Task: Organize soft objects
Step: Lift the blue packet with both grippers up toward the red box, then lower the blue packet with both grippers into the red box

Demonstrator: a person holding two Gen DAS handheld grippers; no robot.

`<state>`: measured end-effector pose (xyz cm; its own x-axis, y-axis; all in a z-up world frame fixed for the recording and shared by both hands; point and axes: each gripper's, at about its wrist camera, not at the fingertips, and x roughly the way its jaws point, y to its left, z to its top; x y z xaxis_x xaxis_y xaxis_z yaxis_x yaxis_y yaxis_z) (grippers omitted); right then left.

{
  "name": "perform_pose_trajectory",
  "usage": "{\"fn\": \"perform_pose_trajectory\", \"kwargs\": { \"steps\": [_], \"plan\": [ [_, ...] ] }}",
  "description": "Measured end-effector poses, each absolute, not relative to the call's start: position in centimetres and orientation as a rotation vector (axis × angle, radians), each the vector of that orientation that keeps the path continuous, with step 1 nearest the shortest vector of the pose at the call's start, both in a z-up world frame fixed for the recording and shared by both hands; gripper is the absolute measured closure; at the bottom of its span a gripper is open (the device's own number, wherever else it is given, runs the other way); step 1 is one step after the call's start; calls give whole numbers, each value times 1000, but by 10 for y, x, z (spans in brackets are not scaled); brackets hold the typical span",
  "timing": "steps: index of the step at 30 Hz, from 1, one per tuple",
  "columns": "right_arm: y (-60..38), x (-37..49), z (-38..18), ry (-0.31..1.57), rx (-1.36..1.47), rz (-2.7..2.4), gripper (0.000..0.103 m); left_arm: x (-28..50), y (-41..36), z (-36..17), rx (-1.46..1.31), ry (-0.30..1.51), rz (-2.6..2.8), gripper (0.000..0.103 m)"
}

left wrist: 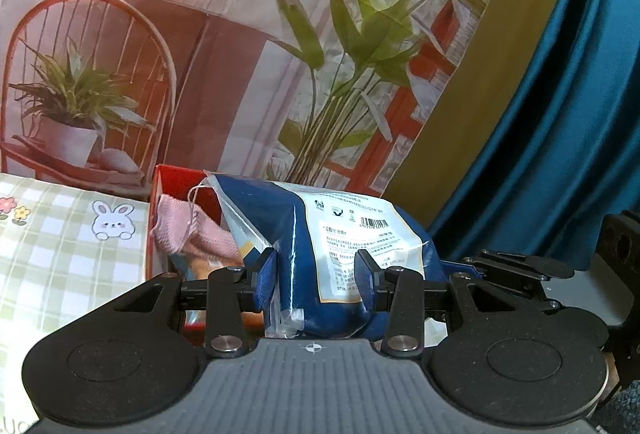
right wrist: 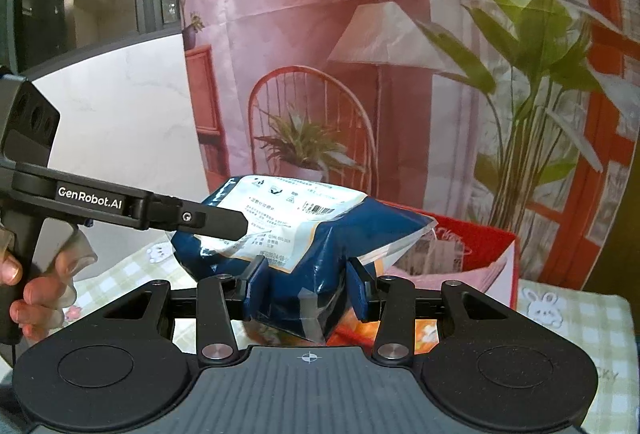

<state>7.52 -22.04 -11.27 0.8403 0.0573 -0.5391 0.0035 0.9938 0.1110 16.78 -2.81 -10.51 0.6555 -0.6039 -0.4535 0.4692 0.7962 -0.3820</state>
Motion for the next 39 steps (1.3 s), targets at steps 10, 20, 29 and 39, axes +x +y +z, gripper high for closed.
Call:
{"fn": "perform_pose_trajectory", "kwargs": {
  "steps": [10,20,29,39],
  "plan": [
    [-252,121,-124,606,76,-2,63,223,-37,-118,-283,621,-612,59],
    [-277,153,-148,665,108,-15,64,251,-50,-139,-271,673,-583,59],
    [-293,167,-179,731,149,-29,64,273,-65,-167,-242,743,-575,59],
    [-311,163,-207,854,165,-84,64,285,-94,-196,-178,851,-629,59]
  ]
}}
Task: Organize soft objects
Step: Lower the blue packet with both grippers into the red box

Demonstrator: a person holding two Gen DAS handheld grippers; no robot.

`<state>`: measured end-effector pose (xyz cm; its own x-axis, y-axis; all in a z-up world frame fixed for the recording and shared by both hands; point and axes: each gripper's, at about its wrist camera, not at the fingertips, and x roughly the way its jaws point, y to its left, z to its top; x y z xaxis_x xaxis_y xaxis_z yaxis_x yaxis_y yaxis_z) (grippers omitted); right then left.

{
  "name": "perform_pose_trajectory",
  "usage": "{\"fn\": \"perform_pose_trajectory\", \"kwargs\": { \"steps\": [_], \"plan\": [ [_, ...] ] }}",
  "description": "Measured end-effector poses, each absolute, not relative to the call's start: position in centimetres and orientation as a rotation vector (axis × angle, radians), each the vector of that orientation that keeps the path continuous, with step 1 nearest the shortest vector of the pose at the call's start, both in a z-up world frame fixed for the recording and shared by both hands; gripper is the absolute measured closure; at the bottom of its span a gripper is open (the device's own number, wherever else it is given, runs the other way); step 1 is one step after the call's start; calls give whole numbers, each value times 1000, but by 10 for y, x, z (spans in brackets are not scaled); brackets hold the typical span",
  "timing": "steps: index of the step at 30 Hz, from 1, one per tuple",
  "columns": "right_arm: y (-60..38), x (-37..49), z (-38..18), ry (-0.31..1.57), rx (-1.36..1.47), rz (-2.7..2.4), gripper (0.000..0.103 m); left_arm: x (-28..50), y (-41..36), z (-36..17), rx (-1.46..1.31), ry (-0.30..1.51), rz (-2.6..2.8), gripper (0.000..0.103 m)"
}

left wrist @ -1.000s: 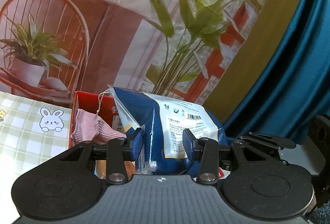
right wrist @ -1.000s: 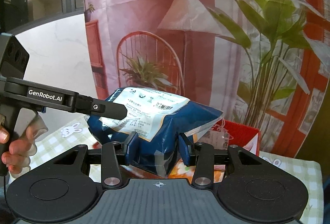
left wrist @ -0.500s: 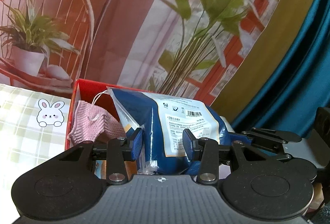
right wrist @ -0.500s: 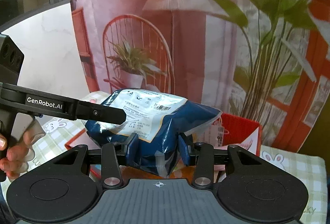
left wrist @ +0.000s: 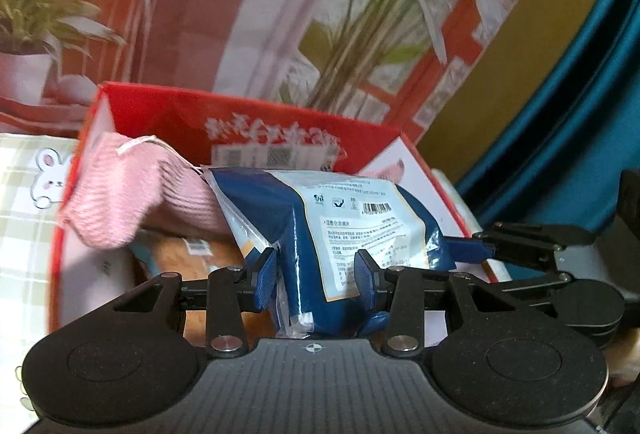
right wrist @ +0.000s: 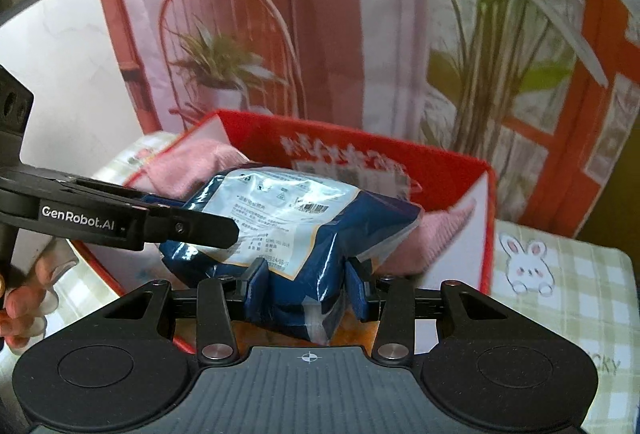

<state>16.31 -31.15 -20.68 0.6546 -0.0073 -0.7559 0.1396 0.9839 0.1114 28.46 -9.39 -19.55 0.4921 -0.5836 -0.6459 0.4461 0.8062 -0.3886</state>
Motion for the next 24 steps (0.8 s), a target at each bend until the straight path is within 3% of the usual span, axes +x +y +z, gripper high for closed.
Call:
{"fn": "perform_pose_trajectory", "kwargs": {
  "steps": [12,17,19,24],
  "plan": [
    [-321,162,-211,900,125,-137,62,287,-107,-204,-95,886,-605,59],
    [-318,170,-212,877,134,-131,80,281,-101,-193,-83,842,-592,63],
    [-316,175,-212,862,152,-128,84,282,-99,-191,-77,832,-572,71],
    [-313,193,-224,884,208,-127,91,285,-93,-192,-68,836,-527,75]
  ]
}}
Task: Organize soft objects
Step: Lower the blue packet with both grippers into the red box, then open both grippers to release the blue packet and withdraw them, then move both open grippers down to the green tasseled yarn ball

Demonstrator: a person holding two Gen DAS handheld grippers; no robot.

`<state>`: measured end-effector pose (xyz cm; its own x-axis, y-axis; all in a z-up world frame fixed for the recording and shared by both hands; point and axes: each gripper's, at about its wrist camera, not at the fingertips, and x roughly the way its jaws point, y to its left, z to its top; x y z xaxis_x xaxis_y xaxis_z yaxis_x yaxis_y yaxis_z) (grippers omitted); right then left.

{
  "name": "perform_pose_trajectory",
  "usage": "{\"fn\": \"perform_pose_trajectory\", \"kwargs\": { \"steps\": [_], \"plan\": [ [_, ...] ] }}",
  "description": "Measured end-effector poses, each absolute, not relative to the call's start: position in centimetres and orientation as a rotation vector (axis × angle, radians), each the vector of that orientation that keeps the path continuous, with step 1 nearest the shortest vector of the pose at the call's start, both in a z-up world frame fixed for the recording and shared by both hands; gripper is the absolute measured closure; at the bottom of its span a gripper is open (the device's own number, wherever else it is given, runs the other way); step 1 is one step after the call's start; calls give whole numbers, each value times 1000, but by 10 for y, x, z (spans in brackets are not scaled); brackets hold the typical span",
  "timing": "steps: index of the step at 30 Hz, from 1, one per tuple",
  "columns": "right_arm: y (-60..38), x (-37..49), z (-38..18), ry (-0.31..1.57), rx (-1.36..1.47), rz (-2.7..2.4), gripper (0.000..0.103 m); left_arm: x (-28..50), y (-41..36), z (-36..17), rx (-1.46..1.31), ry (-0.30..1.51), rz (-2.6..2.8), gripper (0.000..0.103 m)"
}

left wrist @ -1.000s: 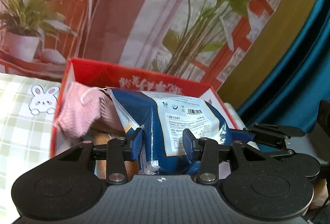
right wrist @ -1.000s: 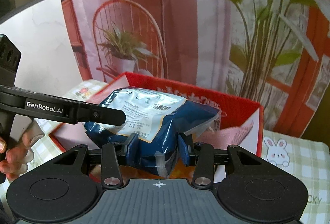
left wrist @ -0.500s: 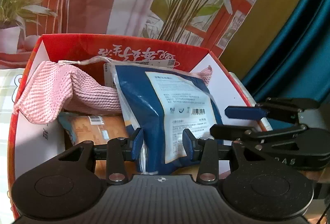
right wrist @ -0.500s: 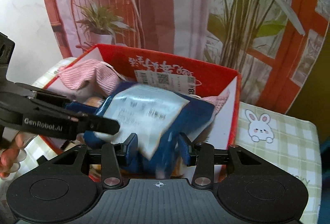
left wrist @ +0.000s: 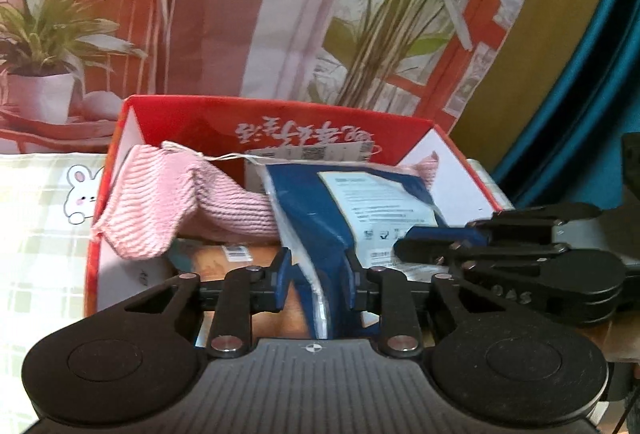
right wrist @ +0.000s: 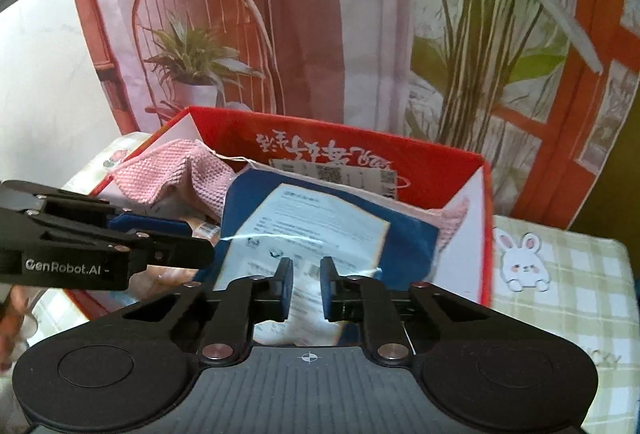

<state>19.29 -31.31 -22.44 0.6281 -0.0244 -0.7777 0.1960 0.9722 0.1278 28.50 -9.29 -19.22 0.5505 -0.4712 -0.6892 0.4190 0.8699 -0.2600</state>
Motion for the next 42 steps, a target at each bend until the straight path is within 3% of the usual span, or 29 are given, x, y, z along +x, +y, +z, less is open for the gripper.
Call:
{"fn": "perform_pose_trajectory", "kwargs": {
  "steps": [9,14,22,26,30,33,42],
  "plan": [
    [-308,218,-254,1070,215,-130,94,284,-91,-193,-32,834,-496,75],
    [-304,211,-248,1048,213,-141,93,276,-90,-188,-9,815,-486,75],
    [-293,174,-210,917,190,-135,79,243,-74,-171,31,771,-476,74],
    [-285,150,-195,872,183,-114,67,220,-61,-165,38,759,-472,71],
    [-274,124,-184,837,171,-93,62,198,-51,-163,34,759,-469,70],
    [-266,105,-181,819,157,-80,59,181,-49,-158,53,725,-461,60],
    [-247,55,-191,826,155,-46,51,147,-61,-161,45,732,-487,60]
  ]
}}
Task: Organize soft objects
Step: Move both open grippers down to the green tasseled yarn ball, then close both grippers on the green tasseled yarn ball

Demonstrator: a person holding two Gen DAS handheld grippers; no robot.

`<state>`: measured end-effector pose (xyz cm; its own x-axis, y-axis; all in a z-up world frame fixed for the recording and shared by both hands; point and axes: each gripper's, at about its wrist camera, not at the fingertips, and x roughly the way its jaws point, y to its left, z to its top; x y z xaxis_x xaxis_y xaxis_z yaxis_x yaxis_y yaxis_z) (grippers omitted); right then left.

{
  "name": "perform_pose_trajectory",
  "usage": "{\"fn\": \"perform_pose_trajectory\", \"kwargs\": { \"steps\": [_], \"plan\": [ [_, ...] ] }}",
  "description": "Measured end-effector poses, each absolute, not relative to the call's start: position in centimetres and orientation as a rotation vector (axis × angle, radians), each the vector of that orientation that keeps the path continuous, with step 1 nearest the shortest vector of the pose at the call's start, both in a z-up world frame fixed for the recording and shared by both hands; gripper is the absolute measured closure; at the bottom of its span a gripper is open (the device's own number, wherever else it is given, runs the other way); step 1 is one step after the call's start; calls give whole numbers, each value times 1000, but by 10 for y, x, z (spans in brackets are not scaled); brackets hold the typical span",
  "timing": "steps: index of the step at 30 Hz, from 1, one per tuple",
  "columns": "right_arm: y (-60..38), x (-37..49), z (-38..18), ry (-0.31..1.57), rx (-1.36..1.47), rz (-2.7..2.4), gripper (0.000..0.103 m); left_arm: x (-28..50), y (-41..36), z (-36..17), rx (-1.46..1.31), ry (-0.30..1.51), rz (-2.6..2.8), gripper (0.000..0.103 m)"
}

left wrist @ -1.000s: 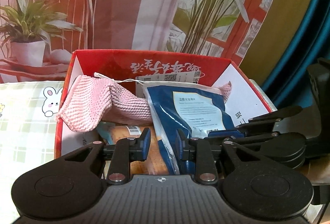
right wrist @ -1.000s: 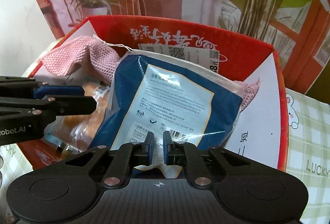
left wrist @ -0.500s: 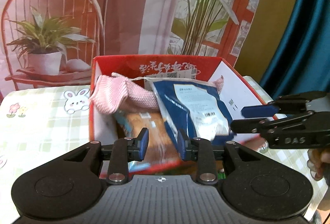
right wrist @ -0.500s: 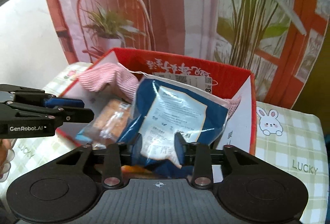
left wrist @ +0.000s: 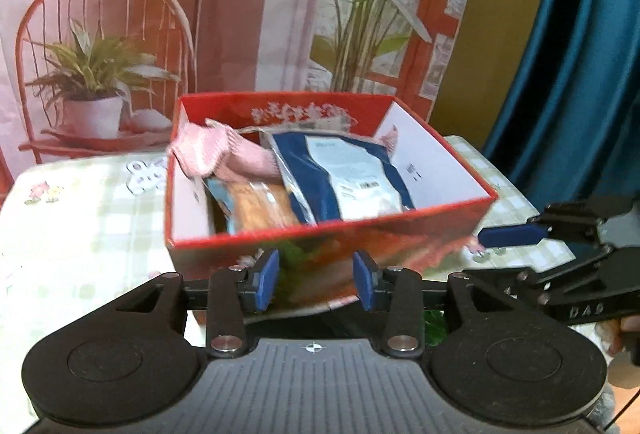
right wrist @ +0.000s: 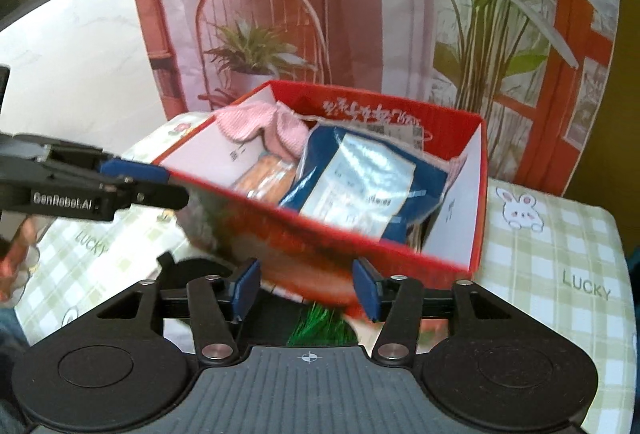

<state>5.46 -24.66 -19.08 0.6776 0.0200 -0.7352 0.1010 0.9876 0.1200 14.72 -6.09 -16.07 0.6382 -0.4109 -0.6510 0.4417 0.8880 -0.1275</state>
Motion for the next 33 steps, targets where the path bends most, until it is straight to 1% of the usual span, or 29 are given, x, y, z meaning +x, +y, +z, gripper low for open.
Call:
{"fn": "perform_pose_trajectory", "kwargs": {
  "steps": [6,8,11,16,18,22,27,33],
  "plan": [
    [-243,25,-215,881,200,-53,50,130,-71,-179,27,781,-520,60],
    [-243,15,-221,894,202,-66,44,127,-73,-185,15,795,-527,60],
    [-245,4,-228,911,212,-84,39,125,-75,-191,2,813,-534,60],
    [-251,-3,-242,951,249,-93,39,122,-76,-198,-20,831,-542,60],
    [-248,-2,-246,960,247,-89,37,121,-74,-200,-36,837,-541,60],
    [-239,7,-249,960,261,-52,39,119,-69,-203,-61,850,-537,60],
    [-220,25,-251,946,201,-12,38,120,-61,-206,-92,859,-518,60],
    [-209,45,-251,922,192,32,40,126,-60,-208,-106,865,-512,60]
  ]
}}
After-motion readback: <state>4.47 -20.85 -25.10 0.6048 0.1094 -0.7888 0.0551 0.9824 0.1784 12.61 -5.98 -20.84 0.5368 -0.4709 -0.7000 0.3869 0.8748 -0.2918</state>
